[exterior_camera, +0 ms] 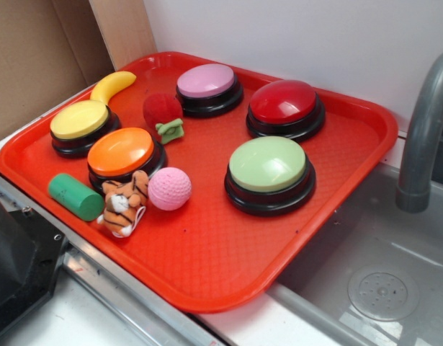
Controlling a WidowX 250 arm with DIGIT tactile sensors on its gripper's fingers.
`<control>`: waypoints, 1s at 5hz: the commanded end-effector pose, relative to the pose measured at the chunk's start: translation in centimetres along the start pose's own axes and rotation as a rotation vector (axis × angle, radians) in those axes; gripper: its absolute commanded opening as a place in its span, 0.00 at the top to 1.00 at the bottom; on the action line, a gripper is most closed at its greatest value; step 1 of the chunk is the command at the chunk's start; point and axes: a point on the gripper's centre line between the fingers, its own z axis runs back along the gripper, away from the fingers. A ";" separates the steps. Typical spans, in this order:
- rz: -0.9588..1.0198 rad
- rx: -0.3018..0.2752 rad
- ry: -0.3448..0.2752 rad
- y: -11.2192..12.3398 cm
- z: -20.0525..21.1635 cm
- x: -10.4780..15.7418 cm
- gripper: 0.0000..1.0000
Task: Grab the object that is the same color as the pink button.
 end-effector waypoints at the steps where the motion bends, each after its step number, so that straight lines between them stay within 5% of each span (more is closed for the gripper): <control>1: 0.000 0.000 0.000 0.0 0.0 0.0 0.00; 3: -0.313 0.050 -0.044 -1.6 -5.5 2.2 0.00; 5: -0.509 0.018 -0.102 -3.7 -12.1 3.8 0.00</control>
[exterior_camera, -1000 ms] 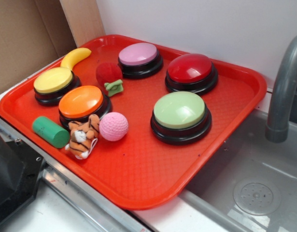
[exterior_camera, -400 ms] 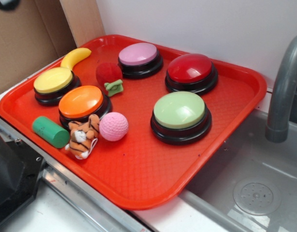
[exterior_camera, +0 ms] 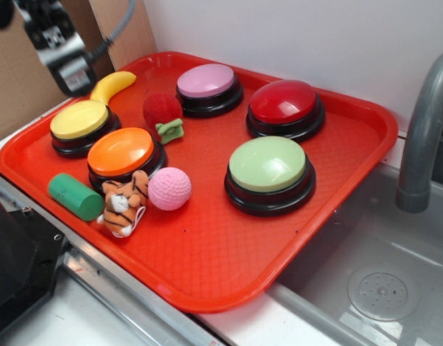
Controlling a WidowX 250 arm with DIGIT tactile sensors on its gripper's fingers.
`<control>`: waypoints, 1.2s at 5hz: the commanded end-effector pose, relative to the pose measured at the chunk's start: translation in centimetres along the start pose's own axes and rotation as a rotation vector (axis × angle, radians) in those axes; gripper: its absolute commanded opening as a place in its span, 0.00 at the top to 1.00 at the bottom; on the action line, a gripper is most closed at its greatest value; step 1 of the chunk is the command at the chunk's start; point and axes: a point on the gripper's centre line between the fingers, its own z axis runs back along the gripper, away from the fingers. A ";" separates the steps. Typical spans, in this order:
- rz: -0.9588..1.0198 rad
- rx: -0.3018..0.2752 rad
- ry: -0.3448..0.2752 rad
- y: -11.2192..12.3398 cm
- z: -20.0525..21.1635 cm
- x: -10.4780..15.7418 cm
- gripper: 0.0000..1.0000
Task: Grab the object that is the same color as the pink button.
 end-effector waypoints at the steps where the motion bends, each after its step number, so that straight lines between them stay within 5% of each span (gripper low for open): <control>1: -0.111 -0.022 -0.059 -1.2 -6.3 2.0 0.00; 2: -0.167 -0.050 -0.067 -1.8 -8.7 2.6 0.00; 4: -0.251 -0.013 -0.021 -2.9 -11.3 3.4 0.00; 5: -0.252 -0.002 0.023 -2.4 -12.7 2.9 0.45; 6: -0.260 -0.003 0.048 -1.8 -12.9 2.7 1.00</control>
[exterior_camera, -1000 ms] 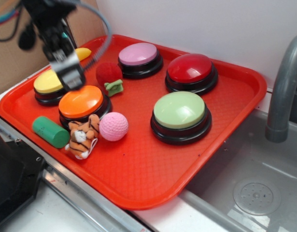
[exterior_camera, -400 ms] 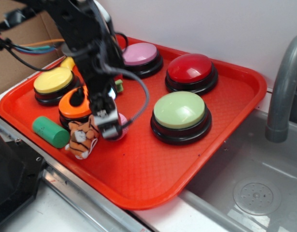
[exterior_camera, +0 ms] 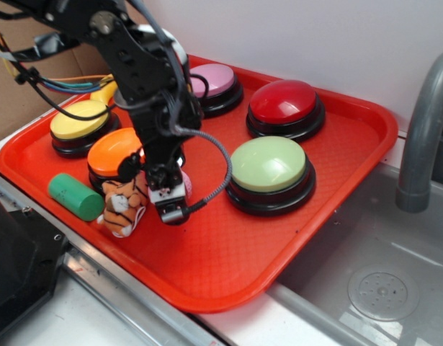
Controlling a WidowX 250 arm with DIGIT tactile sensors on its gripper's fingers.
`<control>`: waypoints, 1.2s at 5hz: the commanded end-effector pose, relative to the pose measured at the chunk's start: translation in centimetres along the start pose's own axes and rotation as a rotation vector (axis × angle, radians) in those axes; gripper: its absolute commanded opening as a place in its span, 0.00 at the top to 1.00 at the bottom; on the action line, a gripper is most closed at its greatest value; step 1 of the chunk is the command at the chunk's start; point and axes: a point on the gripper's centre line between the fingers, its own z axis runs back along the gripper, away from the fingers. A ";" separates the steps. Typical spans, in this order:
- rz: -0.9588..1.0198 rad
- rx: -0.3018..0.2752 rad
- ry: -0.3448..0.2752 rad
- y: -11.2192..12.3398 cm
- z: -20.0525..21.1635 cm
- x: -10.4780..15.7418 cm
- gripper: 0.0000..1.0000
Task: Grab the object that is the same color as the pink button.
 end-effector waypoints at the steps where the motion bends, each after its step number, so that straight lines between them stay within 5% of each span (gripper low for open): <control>1: -0.005 -0.008 0.003 0.6 -0.1 0.8 1.00; 3: 0.324 -0.105 0.044 3.1 4.3 0.9 1.00; 5: 0.604 -0.107 -0.015 7.2 10.7 0.4 1.00; 6: 0.665 -0.057 -0.051 9.4 14.1 0.3 1.00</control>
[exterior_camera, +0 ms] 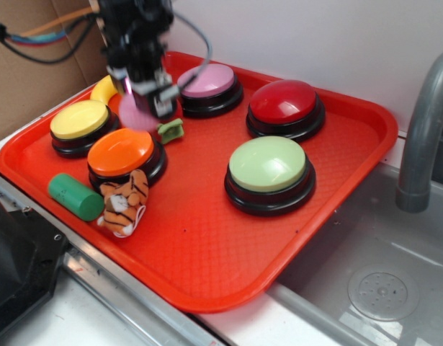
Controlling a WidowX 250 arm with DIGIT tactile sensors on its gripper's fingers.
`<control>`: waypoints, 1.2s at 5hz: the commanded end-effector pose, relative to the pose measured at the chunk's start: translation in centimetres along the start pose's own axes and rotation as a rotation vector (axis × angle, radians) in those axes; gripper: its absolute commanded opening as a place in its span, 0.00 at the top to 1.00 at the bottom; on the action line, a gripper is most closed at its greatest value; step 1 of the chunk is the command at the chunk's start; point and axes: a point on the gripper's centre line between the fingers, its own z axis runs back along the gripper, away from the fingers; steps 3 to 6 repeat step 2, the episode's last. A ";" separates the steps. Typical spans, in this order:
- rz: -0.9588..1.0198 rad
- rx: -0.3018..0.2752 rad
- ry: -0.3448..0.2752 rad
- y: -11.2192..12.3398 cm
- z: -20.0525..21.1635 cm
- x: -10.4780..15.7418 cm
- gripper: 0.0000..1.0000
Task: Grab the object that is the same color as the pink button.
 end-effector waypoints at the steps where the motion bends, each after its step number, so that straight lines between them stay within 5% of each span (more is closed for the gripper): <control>1: 0.109 0.067 -0.158 2.8 7.9 2.6 1.00; 6: 0.119 0.090 -0.138 3.2 7.7 3.4 1.00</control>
